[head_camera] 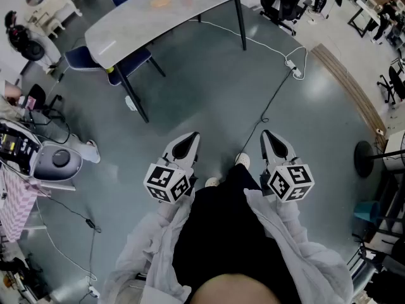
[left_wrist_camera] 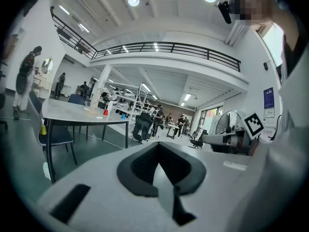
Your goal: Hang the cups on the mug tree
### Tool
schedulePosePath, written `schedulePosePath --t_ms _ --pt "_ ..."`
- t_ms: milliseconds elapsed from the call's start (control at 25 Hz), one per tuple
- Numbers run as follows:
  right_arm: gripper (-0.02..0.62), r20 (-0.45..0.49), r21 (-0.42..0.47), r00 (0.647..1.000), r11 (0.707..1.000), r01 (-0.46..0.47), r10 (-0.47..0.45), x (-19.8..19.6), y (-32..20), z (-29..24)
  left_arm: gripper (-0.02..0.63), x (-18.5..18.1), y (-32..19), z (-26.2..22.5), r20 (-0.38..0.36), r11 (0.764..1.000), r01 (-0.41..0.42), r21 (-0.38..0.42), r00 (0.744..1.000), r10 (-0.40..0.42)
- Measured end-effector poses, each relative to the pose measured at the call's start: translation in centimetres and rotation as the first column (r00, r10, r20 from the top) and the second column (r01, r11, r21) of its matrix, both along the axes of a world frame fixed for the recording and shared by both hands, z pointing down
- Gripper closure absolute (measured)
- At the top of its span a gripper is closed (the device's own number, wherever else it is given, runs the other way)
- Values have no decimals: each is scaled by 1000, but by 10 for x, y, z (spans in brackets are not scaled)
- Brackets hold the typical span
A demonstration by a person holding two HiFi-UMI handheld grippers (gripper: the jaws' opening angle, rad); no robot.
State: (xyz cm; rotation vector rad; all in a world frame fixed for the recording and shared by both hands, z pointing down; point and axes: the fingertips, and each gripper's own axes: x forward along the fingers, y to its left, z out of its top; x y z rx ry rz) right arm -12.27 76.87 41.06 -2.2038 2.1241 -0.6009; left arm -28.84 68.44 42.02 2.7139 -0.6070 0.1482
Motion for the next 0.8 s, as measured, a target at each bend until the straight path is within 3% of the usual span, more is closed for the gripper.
schedulePosePath --t_ms 240,560,800 --pt "584 11 1 1000 1000 24 -24 -11 14 5 609 -21 22 5 4 999 39 -5 999 -39" --pt "584 24 -21 1000 1000 16 -15 7 -41 5 609 -9 -30 7 28 999 47 -23 999 -46" --pt "584 27 -12 999 1000 28 -28 41 -86 11 609 20 -70 19 46 997 69 -27 997 -68"
